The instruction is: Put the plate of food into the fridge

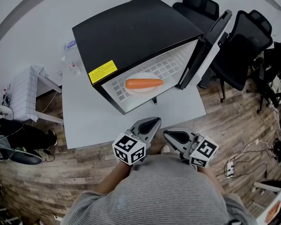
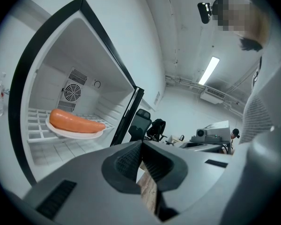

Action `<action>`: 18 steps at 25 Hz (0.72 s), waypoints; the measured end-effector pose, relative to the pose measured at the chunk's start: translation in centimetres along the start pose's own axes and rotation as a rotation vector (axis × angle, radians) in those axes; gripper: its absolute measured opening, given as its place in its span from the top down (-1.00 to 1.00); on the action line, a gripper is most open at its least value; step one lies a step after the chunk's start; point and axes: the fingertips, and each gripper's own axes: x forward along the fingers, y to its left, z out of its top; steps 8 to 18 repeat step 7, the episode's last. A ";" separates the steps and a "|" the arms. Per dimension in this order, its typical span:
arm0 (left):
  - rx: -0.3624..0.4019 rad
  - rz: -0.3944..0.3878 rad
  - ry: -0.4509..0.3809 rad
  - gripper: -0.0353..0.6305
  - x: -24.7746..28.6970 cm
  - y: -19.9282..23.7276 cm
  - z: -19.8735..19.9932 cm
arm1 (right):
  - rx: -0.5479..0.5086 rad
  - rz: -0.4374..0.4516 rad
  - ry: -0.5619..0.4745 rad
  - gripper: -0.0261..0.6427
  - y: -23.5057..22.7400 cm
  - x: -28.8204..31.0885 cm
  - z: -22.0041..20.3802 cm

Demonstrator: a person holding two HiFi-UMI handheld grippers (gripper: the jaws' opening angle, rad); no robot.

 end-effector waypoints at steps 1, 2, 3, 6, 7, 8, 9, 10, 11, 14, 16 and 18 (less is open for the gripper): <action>0.000 0.000 0.000 0.86 0.0 0.0 0.0 | -0.001 0.001 -0.001 0.88 0.0 0.0 0.0; 0.001 0.000 0.000 0.86 0.0 0.0 0.0 | -0.001 0.001 -0.001 0.88 0.0 0.0 0.0; 0.001 0.001 0.000 0.86 0.0 0.0 0.0 | -0.002 0.001 -0.002 0.88 0.1 0.0 0.1; 0.003 0.002 0.000 0.86 -0.1 0.0 -0.1 | -0.001 0.003 -0.003 0.88 0.1 -0.1 0.0; 0.004 0.003 0.001 0.86 -0.1 0.0 -0.1 | -0.001 0.004 -0.003 0.89 0.2 -0.1 0.0; 0.004 0.003 0.001 0.86 -0.1 0.0 -0.1 | -0.001 0.004 -0.003 0.89 0.2 -0.1 0.0; 0.004 0.003 0.001 0.86 -0.1 0.0 -0.1 | -0.001 0.004 -0.003 0.89 0.2 -0.1 0.0; 0.004 0.003 0.001 0.86 -0.1 0.0 -0.1 | -0.001 0.004 -0.003 0.89 0.2 -0.1 0.0; 0.004 0.003 0.001 0.86 -0.1 0.0 -0.1 | -0.001 0.004 -0.003 0.89 0.2 -0.1 0.0; 0.004 0.003 0.001 0.86 -0.1 0.0 -0.1 | -0.001 0.004 -0.003 0.89 0.2 -0.1 0.0; 0.004 0.003 0.001 0.86 -0.1 0.0 -0.1 | -0.001 0.004 -0.003 0.89 0.2 -0.1 0.0; 0.004 0.003 0.001 0.86 -0.1 0.0 -0.1 | -0.001 0.004 -0.003 0.89 0.2 -0.1 0.0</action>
